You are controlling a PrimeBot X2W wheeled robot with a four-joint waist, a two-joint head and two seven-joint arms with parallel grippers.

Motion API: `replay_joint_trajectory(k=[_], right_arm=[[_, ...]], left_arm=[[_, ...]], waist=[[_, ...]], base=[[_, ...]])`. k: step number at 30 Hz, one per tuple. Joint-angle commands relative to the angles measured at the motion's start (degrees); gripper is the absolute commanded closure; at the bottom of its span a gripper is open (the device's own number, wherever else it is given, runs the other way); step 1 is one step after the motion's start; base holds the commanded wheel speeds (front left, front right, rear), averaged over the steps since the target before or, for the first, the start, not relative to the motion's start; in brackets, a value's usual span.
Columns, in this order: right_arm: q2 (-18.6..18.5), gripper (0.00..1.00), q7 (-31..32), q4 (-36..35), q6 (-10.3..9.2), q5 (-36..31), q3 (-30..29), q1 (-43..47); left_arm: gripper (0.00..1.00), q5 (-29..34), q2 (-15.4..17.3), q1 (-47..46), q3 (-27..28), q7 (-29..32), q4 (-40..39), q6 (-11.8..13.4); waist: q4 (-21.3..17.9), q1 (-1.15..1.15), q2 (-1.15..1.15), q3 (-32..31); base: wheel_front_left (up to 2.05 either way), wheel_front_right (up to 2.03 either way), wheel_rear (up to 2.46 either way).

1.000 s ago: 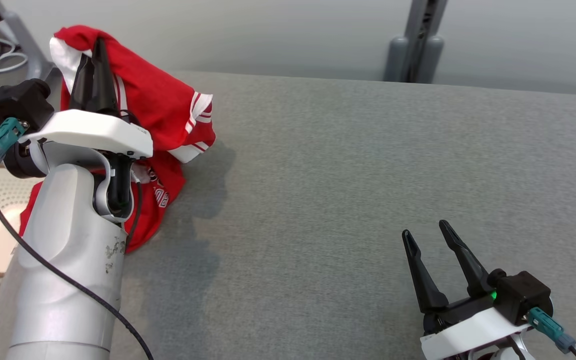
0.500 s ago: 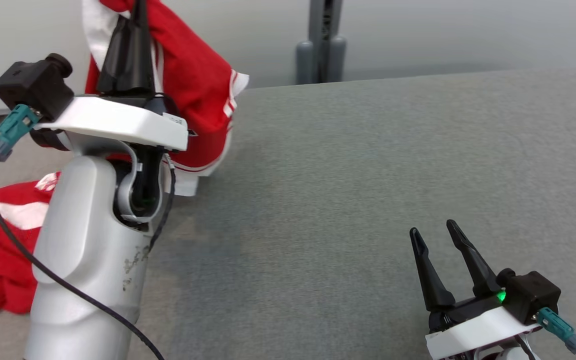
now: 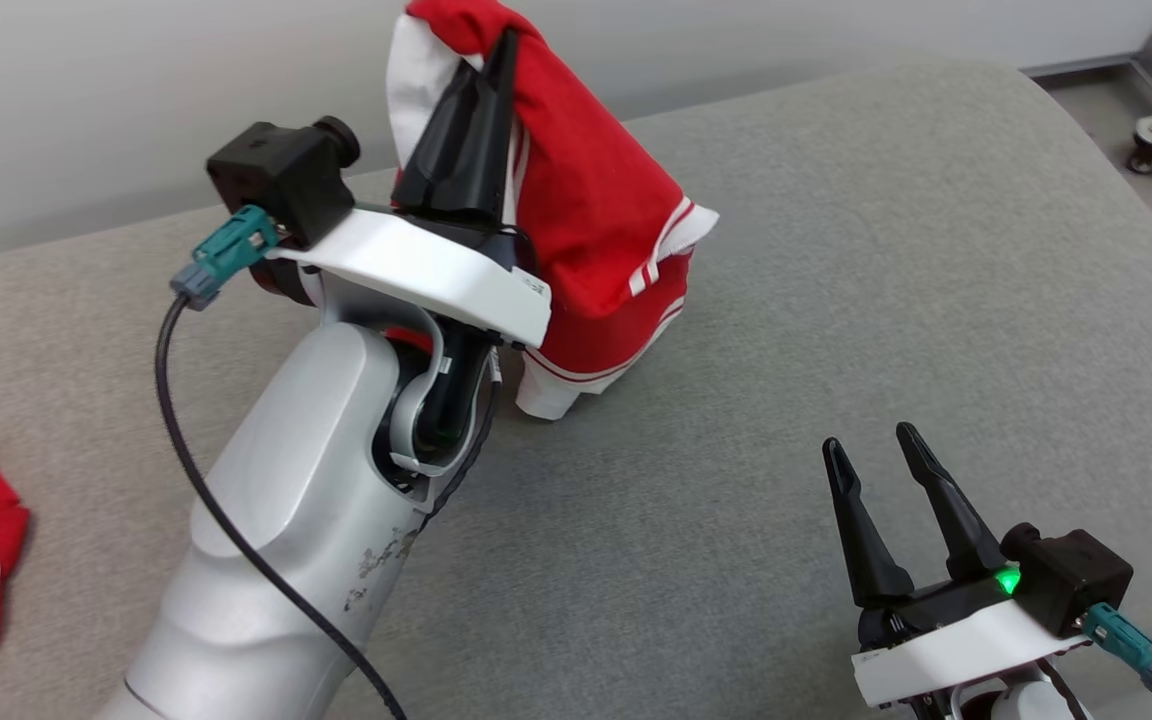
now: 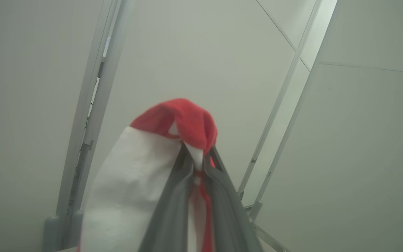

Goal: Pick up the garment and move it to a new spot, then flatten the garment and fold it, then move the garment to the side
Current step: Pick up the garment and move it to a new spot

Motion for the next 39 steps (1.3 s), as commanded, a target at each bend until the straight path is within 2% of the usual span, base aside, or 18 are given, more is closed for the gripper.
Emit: replay_joint_trajectory(k=[1,7,13,14,16,18,19,20,25,31,34,39], right_arm=[[-0.2,0.0,-0.3,-0.1,0.09,0.3,0.0,-0.4],[-0.3,0.0,-0.3,-0.3,0.09,1.2,0.2,-1.2],[-0.2,0.0,-0.3,-0.6,0.09,2.0,0.2,-2.2],[-0.2,0.0,-0.3,-0.6,0.09,2.1,0.3,-2.4],[-0.3,0.0,-0.3,-0.6,0.09,2.2,0.4,-2.7],[-0.3,0.0,-0.3,-0.5,0.09,2.2,0.2,-2.7],[-0.3,0.0,-0.3,-0.5,0.09,2.2,0.2,-2.7],[-0.3,0.0,-0.3,-0.4,0.09,2.2,0.1,-2.6],[-0.3,0.0,-0.3,-0.2,0.09,1.9,0.2,-2.2],[-0.3,0.0,-0.3,-0.1,0.09,0.6,0.1,-0.8],[-0.3,0.0,-0.3,0.0,0.09,0.1,0.1,-0.4],[-0.3,0.0,-0.3,0.3,0.09,-0.7,0.1,0.9]], left_arm=[[1.0,-0.9,0.3,-1.1,-0.8,-0.4,0.6,0.5],[1.0,-3.9,0.3,-1.5,-5.8,1.0,6.7,3.3],[1.0,-6.9,0.3,-0.7,-8.6,0.3,14.4,5.5],[0.92,-7.0,0.3,-0.9,-9.1,0.1,15.8,5.5],[0.57,-7.6,0.3,-1.3,-10.1,-0.3,18.6,5.3],[0.33,-8.3,0.3,-1.5,-11.4,-0.1,21.2,4.9],[0.15,-8.8,0.3,-1.5,-12.0,0.1,22.4,4.6],[0.0,-9.3,0.3,-1.7,-12.8,0.4,23.5,4.3],[0.0,-11.3,0.3,-2.8,-14.7,-2.5,25.3,3.0],[0.0,-7.5,1.1,-3.6,-16.2,-5.1,23.2,1.5],[0.0,-4.3,3.0,-1.3,-14.3,-5.5,19.2,2.5],[0.0,2.8,5.9,8.5,-6.7,-5.4,8.2,5.9]], waist=[[-1.8,0.0,0.0,1.2],[-4.2,0.0,0.0,3.1],[-4.7,0.0,0.0,5.1],[-4.7,0.0,0.0,5.3],[-4.5,0.0,0.0,5.6],[-4.2,0.0,0.0,5.8],[-4.0,0.0,0.0,5.9],[-3.8,0.0,0.0,5.9],[-2.5,0.0,0.0,5.6],[0.5,0.0,0.0,3.5],[2.2,0.0,0.0,2.0],[4.7,0.0,0.0,-1.2]], base=[[0.0,0.0,0.0],[0.0,0.0,0.0],[0.0,0.0,0.0],[0.0,0.0,0.0],[0.0,0.0,0.0],[0.0,0.0,0.0],[0.0,0.0,0.0],[0.0,0.0,0.0],[0.0,0.0,0.0],[0.0,0.0,0.0],[0.0,0.0,0.0],[0.0,0.0,0.0]])
